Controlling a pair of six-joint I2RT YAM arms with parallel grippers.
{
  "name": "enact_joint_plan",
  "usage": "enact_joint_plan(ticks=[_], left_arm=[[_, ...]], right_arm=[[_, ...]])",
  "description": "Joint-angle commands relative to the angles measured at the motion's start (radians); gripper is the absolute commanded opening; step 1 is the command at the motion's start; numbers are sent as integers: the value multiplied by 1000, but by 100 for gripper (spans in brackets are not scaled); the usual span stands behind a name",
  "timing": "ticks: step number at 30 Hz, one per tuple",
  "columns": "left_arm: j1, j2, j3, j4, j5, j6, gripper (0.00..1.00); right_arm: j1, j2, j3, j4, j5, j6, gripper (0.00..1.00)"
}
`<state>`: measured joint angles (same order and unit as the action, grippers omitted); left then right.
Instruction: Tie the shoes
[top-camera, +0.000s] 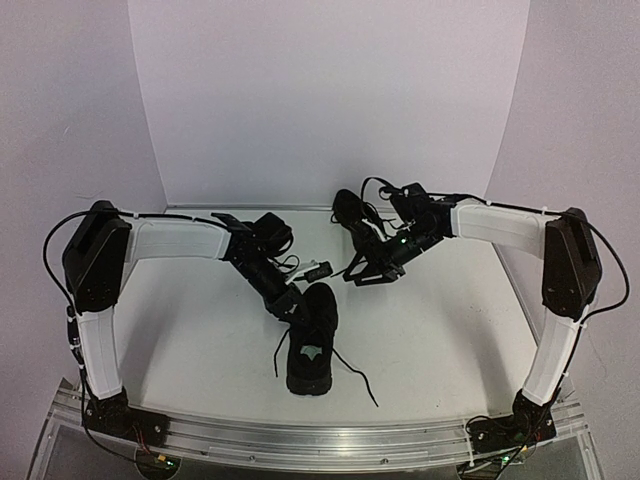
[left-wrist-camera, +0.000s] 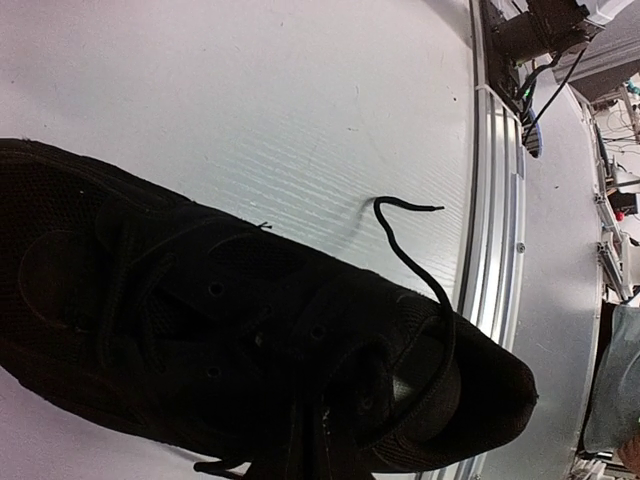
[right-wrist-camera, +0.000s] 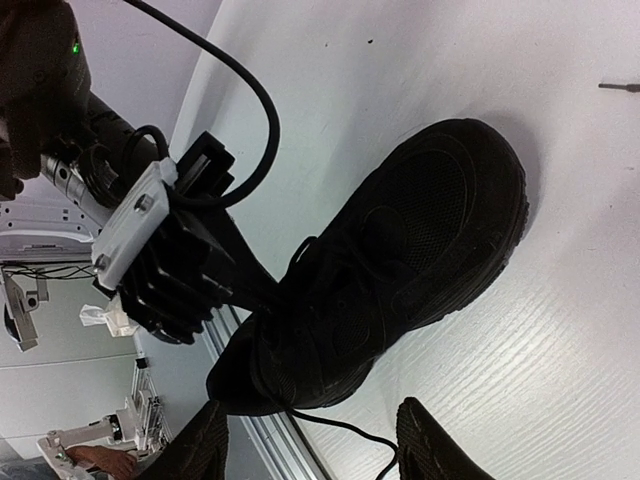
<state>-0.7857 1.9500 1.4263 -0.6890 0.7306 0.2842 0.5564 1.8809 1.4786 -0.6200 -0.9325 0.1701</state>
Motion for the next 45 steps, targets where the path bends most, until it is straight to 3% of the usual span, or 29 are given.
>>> enact_joint_plan(ticks=[1, 15, 33, 45], left_arm=[[-9, -109, -54, 111, -44, -7, 3], [-28, -234, -185, 311, -162, 40, 0], [-50, -255, -308, 496, -268, 125, 0], [-63, -299, -350, 557, -327, 192, 0]], right_arm=[[-3, -40, -31, 47, -23, -18, 53], [8, -27, -46, 135, -109, 1, 45], [94, 41, -94, 197, -98, -193, 33], [93, 26, -215, 444, -108, -99, 32]])
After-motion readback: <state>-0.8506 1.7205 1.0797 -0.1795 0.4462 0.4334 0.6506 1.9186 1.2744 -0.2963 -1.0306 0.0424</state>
